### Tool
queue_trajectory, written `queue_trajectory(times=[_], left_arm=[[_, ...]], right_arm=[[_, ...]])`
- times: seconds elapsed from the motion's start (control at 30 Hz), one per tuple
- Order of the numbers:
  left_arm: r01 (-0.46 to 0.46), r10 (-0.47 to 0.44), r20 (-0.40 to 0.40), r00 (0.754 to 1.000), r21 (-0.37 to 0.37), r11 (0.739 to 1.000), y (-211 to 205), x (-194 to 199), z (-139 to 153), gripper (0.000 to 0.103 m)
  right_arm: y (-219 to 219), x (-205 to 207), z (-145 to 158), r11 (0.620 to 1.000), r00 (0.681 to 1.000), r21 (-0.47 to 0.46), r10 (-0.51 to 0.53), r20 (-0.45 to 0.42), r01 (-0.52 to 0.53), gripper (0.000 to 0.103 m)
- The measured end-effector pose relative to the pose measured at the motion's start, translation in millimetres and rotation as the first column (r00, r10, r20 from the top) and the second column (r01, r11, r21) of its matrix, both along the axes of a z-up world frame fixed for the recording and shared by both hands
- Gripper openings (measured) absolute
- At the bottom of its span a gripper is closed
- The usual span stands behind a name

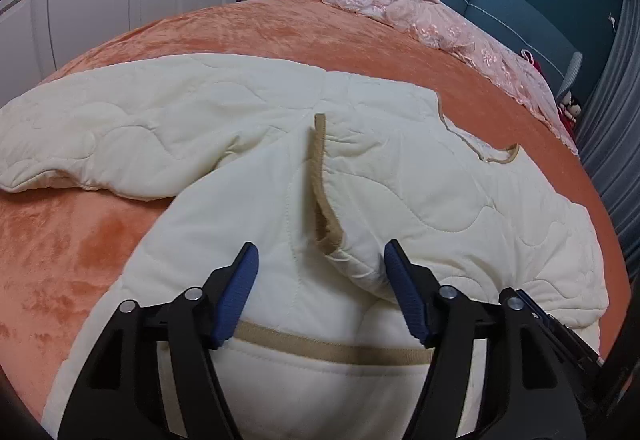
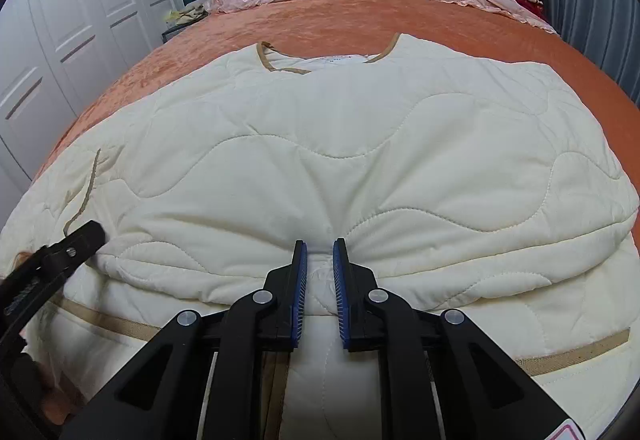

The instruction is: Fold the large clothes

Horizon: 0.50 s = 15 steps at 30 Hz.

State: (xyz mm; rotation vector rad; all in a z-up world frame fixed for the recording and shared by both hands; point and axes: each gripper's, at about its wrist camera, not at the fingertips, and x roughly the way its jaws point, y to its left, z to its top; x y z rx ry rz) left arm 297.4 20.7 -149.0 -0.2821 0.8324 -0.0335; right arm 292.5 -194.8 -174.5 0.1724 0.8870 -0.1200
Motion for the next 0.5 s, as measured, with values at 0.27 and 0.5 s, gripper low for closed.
queue_trajectory(times=[0.27, 0.5], left_arm=[[-0.136, 0.134, -0.029, 0.991, -0.063, 0.989, 73, -27, 11, 0.066], [-0.415, 0.411, -0.061, 0.91, -0.082, 0.906, 195, -35, 12, 0.069]], right_arm=[[17, 2, -3, 0.995, 1.0, -0.102, -0.003, 0.016, 0.004, 0.011], [17, 3, -3, 0.993, 1.0, -0.115, -0.003, 0.022, 0.005, 0.011]])
